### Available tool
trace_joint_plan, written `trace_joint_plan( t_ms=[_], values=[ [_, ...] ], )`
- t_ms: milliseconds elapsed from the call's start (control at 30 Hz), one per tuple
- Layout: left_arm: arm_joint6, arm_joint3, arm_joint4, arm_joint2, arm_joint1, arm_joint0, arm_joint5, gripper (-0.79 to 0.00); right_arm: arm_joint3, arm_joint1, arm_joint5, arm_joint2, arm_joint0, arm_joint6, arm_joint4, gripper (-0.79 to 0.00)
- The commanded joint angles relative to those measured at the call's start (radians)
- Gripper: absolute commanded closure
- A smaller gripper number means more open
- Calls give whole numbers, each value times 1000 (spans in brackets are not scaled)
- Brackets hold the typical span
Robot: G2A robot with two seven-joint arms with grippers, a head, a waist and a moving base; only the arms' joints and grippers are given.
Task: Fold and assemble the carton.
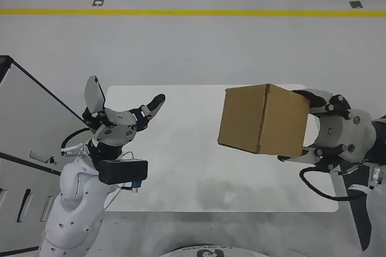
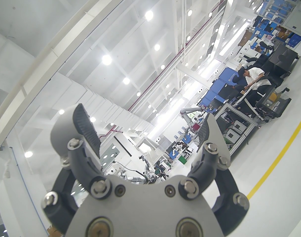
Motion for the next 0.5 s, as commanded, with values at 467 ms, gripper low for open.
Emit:
trace_joint_plan(
  t_ms=[467],
  values=[
    [0,0,0,0,0,0,0,-785,-54,2,15,24,15,11,-70,0]
  ],
)
